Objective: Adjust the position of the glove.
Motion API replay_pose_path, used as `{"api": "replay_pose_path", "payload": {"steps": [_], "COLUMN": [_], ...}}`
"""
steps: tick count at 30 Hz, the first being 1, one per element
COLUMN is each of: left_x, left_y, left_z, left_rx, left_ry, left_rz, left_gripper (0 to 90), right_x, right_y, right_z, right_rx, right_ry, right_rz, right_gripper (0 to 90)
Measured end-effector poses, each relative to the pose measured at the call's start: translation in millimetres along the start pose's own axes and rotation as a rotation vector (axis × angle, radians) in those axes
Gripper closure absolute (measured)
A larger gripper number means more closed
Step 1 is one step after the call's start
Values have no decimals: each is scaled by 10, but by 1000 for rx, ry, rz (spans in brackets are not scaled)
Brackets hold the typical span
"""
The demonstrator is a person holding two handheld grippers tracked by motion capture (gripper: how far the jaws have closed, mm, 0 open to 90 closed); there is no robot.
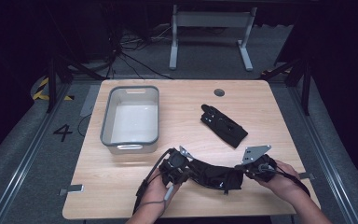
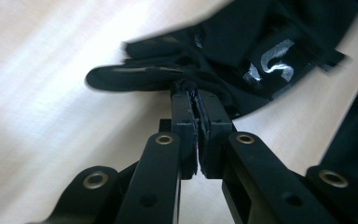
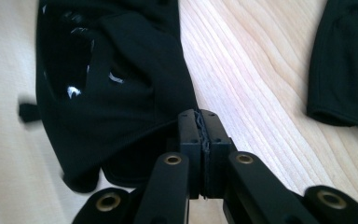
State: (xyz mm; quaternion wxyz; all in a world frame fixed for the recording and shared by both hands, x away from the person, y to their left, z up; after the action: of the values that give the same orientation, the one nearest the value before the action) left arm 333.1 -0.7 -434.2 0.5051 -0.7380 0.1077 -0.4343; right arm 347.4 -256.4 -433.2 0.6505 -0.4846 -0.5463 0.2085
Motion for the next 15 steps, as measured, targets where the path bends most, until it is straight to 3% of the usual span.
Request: {"api": "replay_pose_path", "payload": {"steps": [4, 8, 10, 11, 15], "left_x": [-14, -39, -47, -50, -45], "left_y": [81, 142, 124, 85, 7], "left_z": [-74, -103, -74, -46, -18], "left_rx": [-13, -40, -53, -101, -110], "left_ry": [16, 25, 13, -4, -10], "left_rz": [32, 80, 80, 76, 62], "left_gripper": [864, 832, 768, 747, 672], "right_x": [-45, -126, -138, -153, -156], "right_y": [72, 125, 122, 106, 76], "right_z": [-78, -201, -216, -240, -259], "right_rx": [-9, 23, 30, 51, 62], "right_ry": [13, 68, 74, 88, 126], "right_rz": [2, -2, -7, -17, -32], "right_gripper": [892, 887, 883, 876, 779]}}
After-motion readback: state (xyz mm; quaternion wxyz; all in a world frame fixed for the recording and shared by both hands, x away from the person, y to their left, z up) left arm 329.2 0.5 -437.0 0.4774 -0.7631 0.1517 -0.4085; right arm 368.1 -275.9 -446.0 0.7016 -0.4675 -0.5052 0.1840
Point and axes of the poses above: each handheld gripper's, and its own axes: y roughly forward along the jaws, x roughly out of its top, z roughly to its left, the point moved 3 cm from there along y, roughly forward along the jaws, and after that the axes turned 6 degrees about x, right-handed, at the moved point
